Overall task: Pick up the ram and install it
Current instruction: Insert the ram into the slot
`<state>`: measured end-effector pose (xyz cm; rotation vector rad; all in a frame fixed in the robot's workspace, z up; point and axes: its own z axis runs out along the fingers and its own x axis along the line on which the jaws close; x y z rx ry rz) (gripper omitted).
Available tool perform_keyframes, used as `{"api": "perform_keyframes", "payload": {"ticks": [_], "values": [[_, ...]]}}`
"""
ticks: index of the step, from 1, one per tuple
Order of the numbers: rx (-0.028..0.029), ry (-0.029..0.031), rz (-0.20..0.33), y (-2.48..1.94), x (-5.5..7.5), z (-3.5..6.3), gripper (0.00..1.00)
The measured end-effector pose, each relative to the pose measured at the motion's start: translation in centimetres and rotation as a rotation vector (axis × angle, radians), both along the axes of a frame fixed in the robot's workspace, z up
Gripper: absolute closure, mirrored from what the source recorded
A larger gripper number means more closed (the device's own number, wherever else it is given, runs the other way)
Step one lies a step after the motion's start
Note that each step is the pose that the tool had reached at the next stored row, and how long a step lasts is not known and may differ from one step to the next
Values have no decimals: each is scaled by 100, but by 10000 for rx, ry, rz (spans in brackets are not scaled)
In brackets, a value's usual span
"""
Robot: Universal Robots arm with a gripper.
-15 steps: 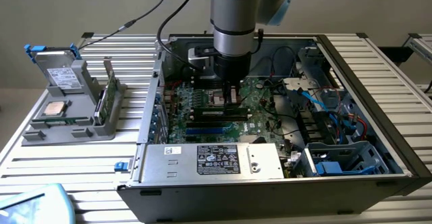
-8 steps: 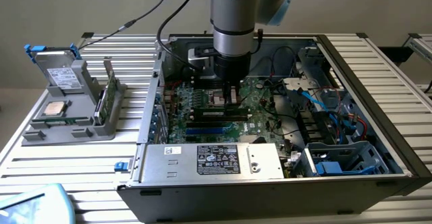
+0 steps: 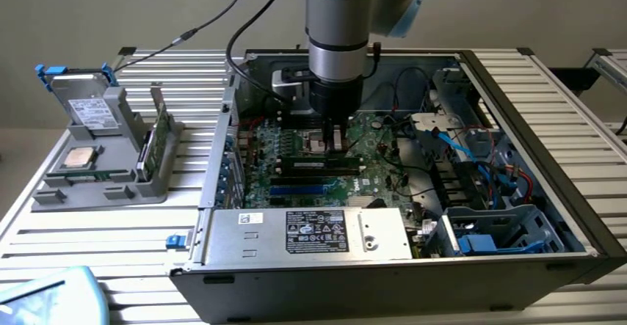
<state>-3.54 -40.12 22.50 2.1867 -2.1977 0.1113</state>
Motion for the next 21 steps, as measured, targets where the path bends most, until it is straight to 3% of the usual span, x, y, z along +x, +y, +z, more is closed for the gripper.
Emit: {"api": "perform_keyframes", "payload": {"ticks": [8,16,21], "values": [[-49,-1,-4,11,-1,-1,85],[-160,-1,-5,17,0,42,85],[-170,-21,-6,27,-1,50,85]]}}
